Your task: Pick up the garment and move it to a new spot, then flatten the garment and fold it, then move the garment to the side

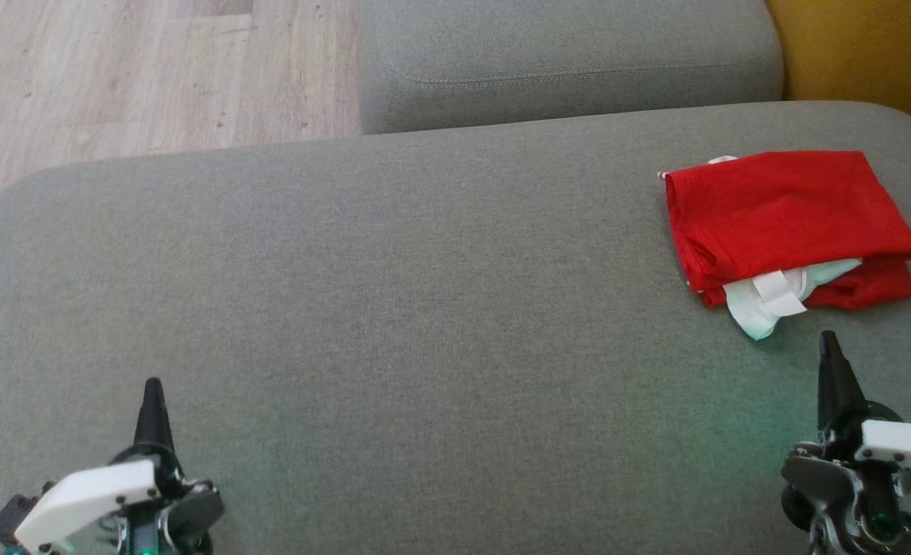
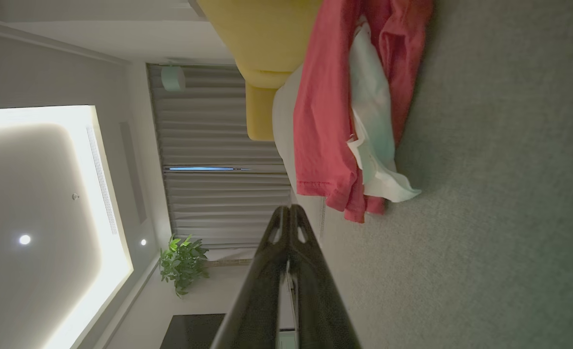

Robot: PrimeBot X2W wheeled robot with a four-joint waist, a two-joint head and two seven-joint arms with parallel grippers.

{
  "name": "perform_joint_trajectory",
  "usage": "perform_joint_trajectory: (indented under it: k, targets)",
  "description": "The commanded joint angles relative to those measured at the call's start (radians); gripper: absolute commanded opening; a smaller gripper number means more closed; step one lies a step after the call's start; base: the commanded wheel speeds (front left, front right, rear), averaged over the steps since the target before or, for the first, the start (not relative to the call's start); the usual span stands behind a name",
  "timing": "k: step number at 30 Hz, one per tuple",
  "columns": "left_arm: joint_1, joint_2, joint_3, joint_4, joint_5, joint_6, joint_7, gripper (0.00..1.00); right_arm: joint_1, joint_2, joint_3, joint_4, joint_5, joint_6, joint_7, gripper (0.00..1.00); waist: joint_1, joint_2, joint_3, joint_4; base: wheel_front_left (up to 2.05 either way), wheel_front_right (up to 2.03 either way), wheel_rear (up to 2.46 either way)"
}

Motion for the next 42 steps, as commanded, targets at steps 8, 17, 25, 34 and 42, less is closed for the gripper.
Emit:
perform_joint_trajectory:
  k: [8, 17, 25, 34, 42]
  targets:
    - [-0.055, 0.004, 0.045, -0.032, -0.04, -0.003, 0.016, 0.0, -0.057, -0.005, 0.015, -0.046, 0.046, 0.007, 0.014, 0.0, 0.0, 0.0, 0.0, 0.001, 0.0, 0.0, 0.0]
    - [-0.055, 0.004, 0.045, -0.032, -0.04, -0.003, 0.016, 0.0, -0.057, -0.005, 0.015, -0.046, 0.046, 0.007, 0.014, 0.0, 0.0, 0.0, 0.0, 0.001, 0.0, 0.0, 0.0]
    - [-0.055, 0.004, 0.045, -0.032, -0.04, -0.003, 0.016, 0.0, -0.057, -0.005, 0.015, -0.046, 0.046, 0.007, 0.014, 0.0, 0.0, 0.0, 0.0, 0.001, 0.0, 0.0, 0.0]
    - [-0.055, 0.004, 0.045, -0.032, -0.04, -0.003, 0.016, 0.0, -0.057, -0.005, 0.015, -0.046, 0.046, 0.007, 0.014, 0.0, 0.0, 0.0, 0.0, 0.001, 0.0, 0.0, 0.0]
    - [-0.055, 0.004, 0.045, -0.032, -0.04, -0.003, 0.016, 0.0, -0.057, -0.005, 0.015, -0.046, 0.047, 0.007, 0.014, 0.0, 0.0, 0.0, 0.0, 0.001, 0.0, 0.0, 0.0]
